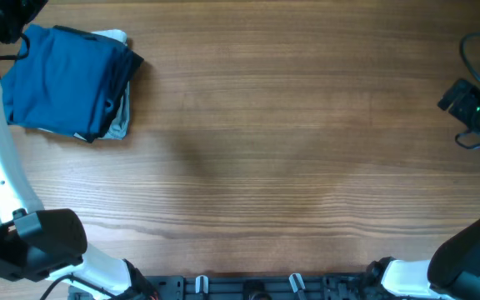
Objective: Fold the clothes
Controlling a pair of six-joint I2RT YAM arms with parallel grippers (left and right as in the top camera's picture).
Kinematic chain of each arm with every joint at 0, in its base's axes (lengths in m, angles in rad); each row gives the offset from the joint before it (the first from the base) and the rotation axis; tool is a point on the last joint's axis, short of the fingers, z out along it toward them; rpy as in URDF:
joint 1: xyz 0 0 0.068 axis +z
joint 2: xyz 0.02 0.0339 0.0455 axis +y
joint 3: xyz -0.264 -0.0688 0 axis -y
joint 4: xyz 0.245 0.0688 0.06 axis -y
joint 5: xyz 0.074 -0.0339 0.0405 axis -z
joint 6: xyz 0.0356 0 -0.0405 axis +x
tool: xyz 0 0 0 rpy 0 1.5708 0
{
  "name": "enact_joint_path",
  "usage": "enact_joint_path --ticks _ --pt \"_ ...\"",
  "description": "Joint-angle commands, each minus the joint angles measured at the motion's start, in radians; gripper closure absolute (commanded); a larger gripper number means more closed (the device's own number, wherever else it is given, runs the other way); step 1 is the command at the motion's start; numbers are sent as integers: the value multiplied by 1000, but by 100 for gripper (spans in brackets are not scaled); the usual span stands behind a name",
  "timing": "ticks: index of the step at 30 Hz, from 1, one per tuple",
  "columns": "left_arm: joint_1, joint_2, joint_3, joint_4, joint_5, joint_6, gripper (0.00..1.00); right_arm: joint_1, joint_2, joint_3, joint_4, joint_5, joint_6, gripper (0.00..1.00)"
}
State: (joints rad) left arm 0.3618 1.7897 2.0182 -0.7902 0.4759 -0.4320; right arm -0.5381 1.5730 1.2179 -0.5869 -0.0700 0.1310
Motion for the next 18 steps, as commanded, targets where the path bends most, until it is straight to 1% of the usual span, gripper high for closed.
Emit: enact_joint_path --ticks 1,2,3,4,5,7,8,9,10,12,14,16,18 --pt "-2 -9 0 -1 -6 -2 0 35 -200 -3 -1 7 6 0" --pt "-2 -9 0 -1 -6 -2 0 87 -330 -3 -1 7 6 0" --pt "-2 -9 0 -1 -6 -2 0 146 -425 -3 -1 7 6 0" --pt "-2 -9 0 -1 -6 -2 0 192 -482 -3 -1 7 6 0" --pt "-2 -9 0 -1 -6 -2 0 326 -615 -3 -1 7 6 0" --pt "-2 -9 0 -1 -6 -2 0 521 -785 -3 7 30 -4 1" --pt "-2 -9 0 -1 -6 -2 0 584 -877 -5 5 27 4 0" --pt "-2 -9 0 -1 -6 -2 0 608 -939 -15 8 9 4 0" --pt "-2 -9 0 -1 -6 -2 0 626 -1078 -61 15 -29 5 1" --pt "-2 -9 0 -1 -6 -2 0 626 -1229 -139 10 -35 11 0" --pt "-2 -9 0 -1 -6 -2 0 626 -1399 -275 11 -34 10 0" --pt "-2 -9 0 -1 -6 -2 0 613 -1555 -460 38 -33 14 0" --pt "-2 -9 0 -1 -6 -2 0 584 -1557 -599 129 -35 50 0"
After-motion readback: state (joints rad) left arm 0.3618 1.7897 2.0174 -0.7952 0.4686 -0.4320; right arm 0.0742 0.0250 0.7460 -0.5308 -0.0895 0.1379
